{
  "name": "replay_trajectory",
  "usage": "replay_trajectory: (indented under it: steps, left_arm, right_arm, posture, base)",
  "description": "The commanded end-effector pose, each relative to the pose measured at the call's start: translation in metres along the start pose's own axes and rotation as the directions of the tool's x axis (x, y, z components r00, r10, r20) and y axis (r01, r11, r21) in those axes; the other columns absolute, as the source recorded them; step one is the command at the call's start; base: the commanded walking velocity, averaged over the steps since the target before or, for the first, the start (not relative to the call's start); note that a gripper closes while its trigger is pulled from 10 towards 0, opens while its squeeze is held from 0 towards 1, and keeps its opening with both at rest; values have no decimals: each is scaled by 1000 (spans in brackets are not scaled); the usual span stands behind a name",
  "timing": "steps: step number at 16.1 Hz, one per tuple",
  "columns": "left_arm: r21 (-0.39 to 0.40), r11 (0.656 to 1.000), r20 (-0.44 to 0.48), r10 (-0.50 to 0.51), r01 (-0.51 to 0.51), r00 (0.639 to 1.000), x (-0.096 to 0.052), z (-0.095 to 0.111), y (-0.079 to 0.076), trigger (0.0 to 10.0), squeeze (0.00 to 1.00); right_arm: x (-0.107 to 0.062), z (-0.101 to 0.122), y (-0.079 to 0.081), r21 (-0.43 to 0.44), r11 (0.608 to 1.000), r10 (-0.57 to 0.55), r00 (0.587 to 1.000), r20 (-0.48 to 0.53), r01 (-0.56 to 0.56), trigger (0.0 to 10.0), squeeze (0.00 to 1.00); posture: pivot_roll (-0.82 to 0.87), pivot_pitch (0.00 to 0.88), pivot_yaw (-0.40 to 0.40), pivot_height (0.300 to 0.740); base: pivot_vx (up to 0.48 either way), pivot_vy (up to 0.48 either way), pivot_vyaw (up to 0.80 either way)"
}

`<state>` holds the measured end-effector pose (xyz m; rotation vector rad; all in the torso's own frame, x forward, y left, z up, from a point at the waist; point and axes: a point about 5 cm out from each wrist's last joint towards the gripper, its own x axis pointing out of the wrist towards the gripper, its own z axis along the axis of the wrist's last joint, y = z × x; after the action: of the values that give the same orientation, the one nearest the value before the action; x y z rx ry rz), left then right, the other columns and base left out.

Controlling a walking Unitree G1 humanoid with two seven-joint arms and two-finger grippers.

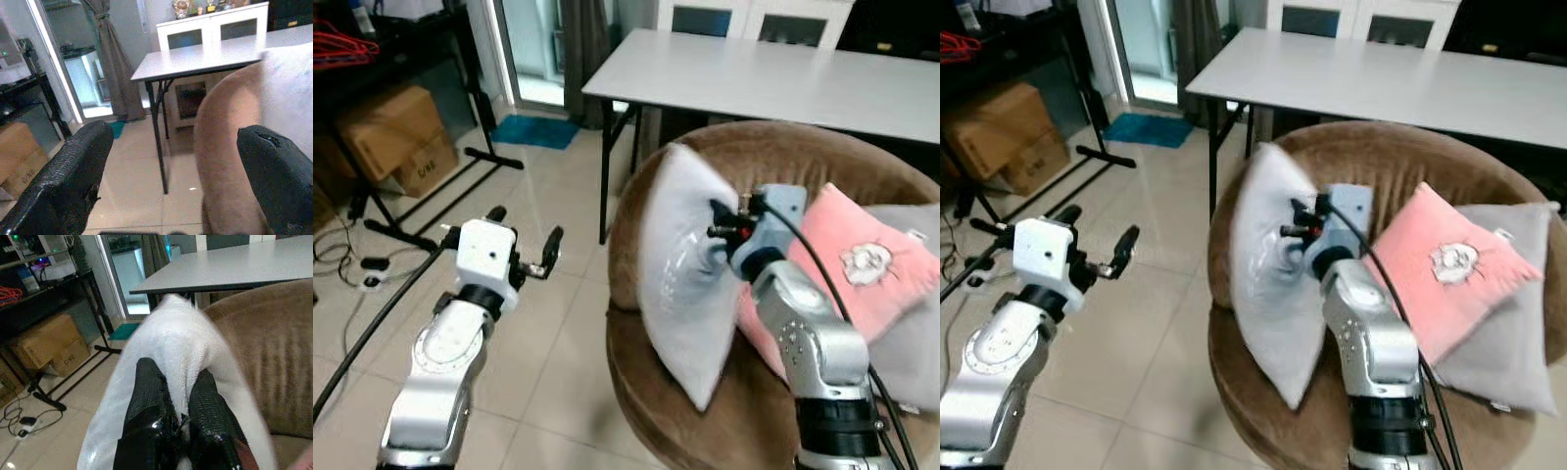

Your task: Move the pillow to the sofa from floor

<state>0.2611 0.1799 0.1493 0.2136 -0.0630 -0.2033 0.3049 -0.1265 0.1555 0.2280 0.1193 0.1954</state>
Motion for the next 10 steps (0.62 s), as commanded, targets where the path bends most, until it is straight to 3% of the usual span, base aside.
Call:
replay_trajectory:
  steps: [1,3,10]
  left_arm:
    - [6,1000,-1,-1,1,1000,-1,1,3,10000,0]
    - [4,1000,-9,-26,26,1000,-1,0,0,10000,0]
    - [1,994,-49,-112,112,992,2,-5,-6,10000,0]
  right_arm:
    - [1,10,10,0,999,37,998,42,-37,10000,0]
    - [-1,9,9,-9,1000,27,999,39,-27,10000,0]
    - [-6,5,8,-18,1000,5,999,32,-4,10000,0]
  posture:
    - [-27,0,2,740]
    - [-31,0,9,740]
    - [-53,0,45,740]
  base:
    - [341,0,-800]
    - [337,0,-800]
    - [277,0,0]
